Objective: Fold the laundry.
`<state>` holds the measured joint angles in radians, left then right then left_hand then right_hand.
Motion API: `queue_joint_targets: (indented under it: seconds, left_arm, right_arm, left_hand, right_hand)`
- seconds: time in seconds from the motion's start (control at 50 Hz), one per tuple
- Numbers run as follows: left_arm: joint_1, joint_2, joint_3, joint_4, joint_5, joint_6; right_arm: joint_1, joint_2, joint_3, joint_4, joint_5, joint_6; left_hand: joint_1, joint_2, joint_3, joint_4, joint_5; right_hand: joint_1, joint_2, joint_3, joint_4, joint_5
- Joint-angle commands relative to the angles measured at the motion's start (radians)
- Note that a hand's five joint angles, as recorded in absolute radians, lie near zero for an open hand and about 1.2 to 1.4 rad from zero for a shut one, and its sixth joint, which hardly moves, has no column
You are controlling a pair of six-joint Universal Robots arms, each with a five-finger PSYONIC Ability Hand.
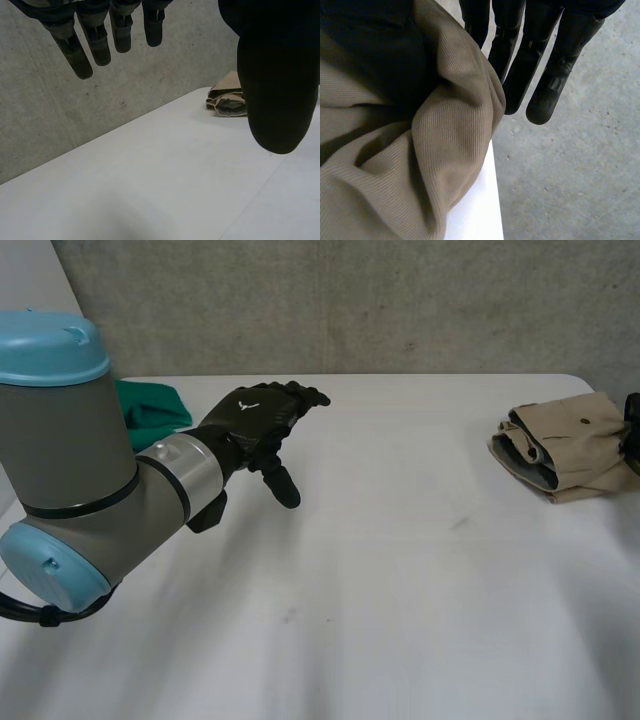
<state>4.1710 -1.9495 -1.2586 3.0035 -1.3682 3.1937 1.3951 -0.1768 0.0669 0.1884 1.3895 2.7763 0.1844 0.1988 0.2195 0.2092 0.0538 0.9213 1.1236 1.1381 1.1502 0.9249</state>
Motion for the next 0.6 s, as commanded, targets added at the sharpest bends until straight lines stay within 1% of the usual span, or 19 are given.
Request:
queue_joint_targets:
  seconds: [0.02,0.08,0.16,0.22,0.32,0.34,0.36,0.4,0.42,0.48,0.5,0.56,0.6]
  left_arm:
    - [0.000,-0.002,0.001,0.000,-0.002,0.000]
    - [0.001,0.000,-0.001,0.000,-0.002,0.000]
    - [0.008,0.004,-0.004,-0.001,-0.003,-0.001]
    - [0.009,0.011,-0.005,-0.002,-0.003,-0.001]
    - [0.008,0.024,-0.005,-0.003,-0.003,-0.003]
    - [0.008,0.029,-0.005,-0.003,-0.003,-0.006]
    - [0.008,0.033,-0.004,-0.003,-0.003,-0.006]
    - [0.009,0.050,-0.004,-0.002,-0.002,-0.006]
    - [0.009,0.055,-0.004,-0.002,-0.002,-0.006]
    - [0.011,0.063,-0.002,0.000,-0.002,-0.006]
    - [0.009,0.063,-0.002,0.000,-0.002,-0.006]
    - [0.011,0.064,0.001,0.002,0.000,-0.006]
    - [0.014,0.064,0.004,0.003,-0.002,-0.006]
  right_arm:
    - [0.007,-0.015,0.025,0.013,0.040,-0.044]
    - [0.012,-0.044,0.027,0.023,0.052,-0.050]
    - [0.010,-0.116,0.068,0.089,0.039,-0.061]
    - [0.010,-0.161,0.132,0.164,0.031,-0.112]
    - [0.010,-0.231,0.266,0.308,0.054,-0.315]
    - [0.005,-0.257,0.313,0.342,0.074,-0.378]
    - [0.001,-0.271,0.332,0.347,0.089,-0.400]
    - [-0.010,-0.306,0.355,0.335,0.134,-0.408]
    - [-0.019,-0.341,0.363,0.298,0.179,-0.405]
    - [-0.024,-0.391,0.366,0.215,0.238,-0.405]
    - [-0.024,-0.426,0.370,0.160,0.268,-0.405]
    - [-0.021,-0.481,0.370,0.086,0.298,-0.400]
    - [-0.019,-0.542,0.379,0.031,0.310,-0.394]
  left_hand:
    - [0.014,0.000,-0.021,-0.010,-0.029]
    - [0.017,0.003,-0.018,-0.007,-0.027]
    - [0.017,0.003,-0.018,-0.007,-0.027]
    - [0.017,0.003,-0.018,-0.007,-0.027]
    - [0.017,0.003,-0.018,-0.007,-0.027]
    - [0.014,0.000,-0.021,-0.010,-0.029]
    - [0.014,0.000,-0.021,-0.010,-0.029]
    - [0.012,-0.003,-0.024,-0.013,-0.032]
    - [0.011,-0.003,-0.024,-0.013,-0.032]
    - [0.009,-0.006,-0.026,-0.016,-0.035]
    - [0.009,-0.006,-0.027,-0.016,-0.035]
    - [0.009,-0.006,-0.027,-0.016,-0.035]
    - [0.006,-0.009,-0.029,-0.019,-0.038]
  right_hand:
    - [-0.747,-0.949,-0.964,-0.976,-0.925]
    - [-0.747,-0.949,-0.964,-0.976,-0.925]
    - [-0.747,-0.949,-0.964,-0.976,-0.925]
    - [-0.747,-0.949,-0.964,-0.976,-0.925]
    - [-0.747,-0.949,-0.964,-0.976,-0.925]
    - [-0.747,-0.949,-0.964,-0.976,-0.925]
    - [-0.747,-0.949,-0.964,-0.976,-0.925]
    - [-0.747,-0.949,-0.964,-0.976,-0.925]
    - [-0.747,-0.949,-0.964,-0.976,-0.925]
    - [-0.747,-0.949,-0.964,-0.976,-0.925]
    - [-0.747,-0.949,-0.964,-0.976,-0.925]
    - [-0.747,-0.949,-0.964,-0.976,-0.925]
    - [-0.747,-0.949,-0.964,-0.976,-0.925]
